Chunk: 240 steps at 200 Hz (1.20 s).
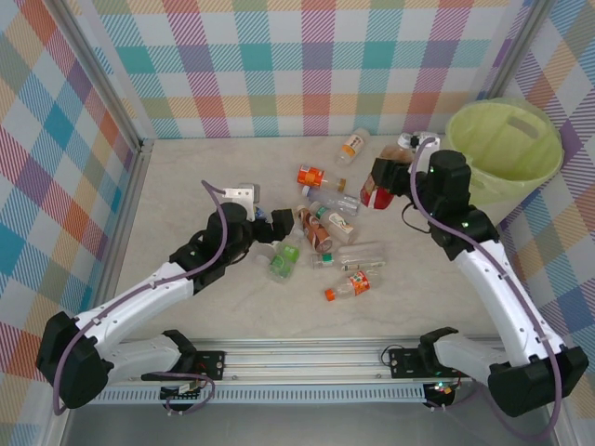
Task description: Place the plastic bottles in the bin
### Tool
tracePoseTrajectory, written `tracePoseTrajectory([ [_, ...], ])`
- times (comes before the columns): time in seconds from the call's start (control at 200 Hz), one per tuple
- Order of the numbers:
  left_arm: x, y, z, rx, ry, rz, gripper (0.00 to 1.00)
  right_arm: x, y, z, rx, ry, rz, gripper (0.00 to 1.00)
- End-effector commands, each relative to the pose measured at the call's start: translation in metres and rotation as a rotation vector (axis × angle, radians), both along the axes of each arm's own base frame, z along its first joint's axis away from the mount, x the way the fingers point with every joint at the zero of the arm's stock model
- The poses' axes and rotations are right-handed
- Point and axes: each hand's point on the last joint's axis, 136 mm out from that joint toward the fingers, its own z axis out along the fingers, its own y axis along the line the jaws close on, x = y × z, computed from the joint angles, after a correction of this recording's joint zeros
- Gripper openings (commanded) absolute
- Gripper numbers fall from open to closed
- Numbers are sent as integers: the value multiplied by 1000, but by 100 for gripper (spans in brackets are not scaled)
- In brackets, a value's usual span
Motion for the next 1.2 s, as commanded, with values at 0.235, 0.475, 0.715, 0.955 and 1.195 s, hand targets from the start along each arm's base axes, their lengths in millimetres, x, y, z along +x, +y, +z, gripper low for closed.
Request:
tracePoseTrajectory([
  [0.235, 1, 23, -11, 19, 64, 141, 100, 22, -98, 112, -150, -324, -275, 59],
  [0.475, -4, 11, -15, 23, 63, 55, 100, 44, -163, 132, -185, -342, -425, 59],
  [0.715, -5, 10, -17, 43, 59, 38, 100, 61, -215, 104, -282, -243, -589, 59],
  [0.955, -5, 8, -14, 39, 47, 25, 100, 73, -239, 78, -447, -173, -675, 60],
  [1.195, -6, 8, -16, 33, 55, 27, 100, 70, -268, 53, -514, -73, -825, 77],
])
